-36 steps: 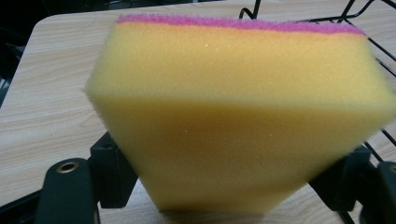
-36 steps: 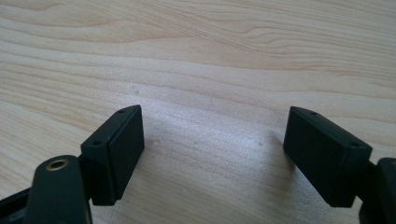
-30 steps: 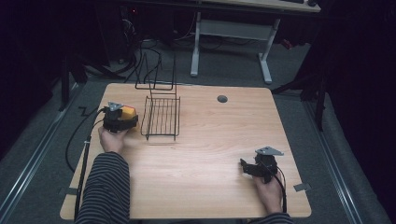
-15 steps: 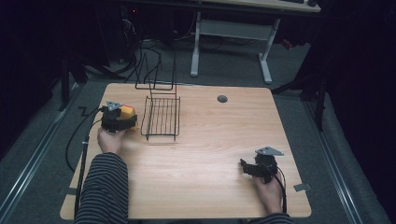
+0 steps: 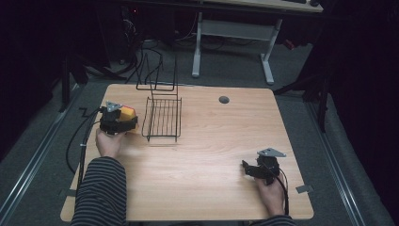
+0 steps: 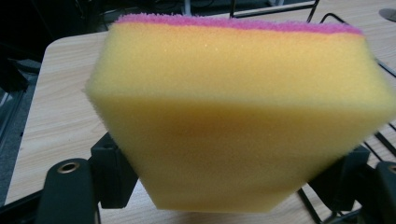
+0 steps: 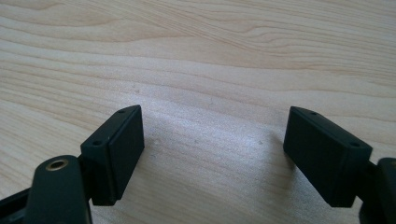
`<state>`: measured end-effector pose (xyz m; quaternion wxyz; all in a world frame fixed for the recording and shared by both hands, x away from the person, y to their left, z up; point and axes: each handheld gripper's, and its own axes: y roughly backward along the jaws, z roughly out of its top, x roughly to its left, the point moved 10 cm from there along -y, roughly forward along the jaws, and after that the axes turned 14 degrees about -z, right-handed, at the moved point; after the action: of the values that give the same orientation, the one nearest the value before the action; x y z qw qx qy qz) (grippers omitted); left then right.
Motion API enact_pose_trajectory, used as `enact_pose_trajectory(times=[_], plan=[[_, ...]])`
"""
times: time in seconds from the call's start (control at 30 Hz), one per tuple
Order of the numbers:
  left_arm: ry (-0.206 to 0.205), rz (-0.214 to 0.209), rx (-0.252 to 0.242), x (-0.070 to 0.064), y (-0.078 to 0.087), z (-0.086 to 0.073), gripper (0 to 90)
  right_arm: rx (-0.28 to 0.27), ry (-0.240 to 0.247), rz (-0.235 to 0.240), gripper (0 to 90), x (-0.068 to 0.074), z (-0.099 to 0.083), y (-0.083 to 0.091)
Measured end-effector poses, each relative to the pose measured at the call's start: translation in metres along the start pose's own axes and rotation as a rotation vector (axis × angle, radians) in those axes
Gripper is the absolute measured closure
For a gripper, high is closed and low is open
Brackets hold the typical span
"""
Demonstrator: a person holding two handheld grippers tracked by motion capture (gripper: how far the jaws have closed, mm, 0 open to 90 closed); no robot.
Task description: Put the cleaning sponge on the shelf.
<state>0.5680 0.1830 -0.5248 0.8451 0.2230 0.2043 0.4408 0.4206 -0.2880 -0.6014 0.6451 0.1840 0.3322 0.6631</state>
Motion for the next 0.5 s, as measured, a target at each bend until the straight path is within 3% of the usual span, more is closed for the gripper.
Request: enact_pose_trajectory(times=[0.5], plan=[[-0.024,-0.035,-0.034,-0.017,0.020,0.011,23.7,0.000,-0.001,0.001,20.5,0.000,0.000,0.000]])
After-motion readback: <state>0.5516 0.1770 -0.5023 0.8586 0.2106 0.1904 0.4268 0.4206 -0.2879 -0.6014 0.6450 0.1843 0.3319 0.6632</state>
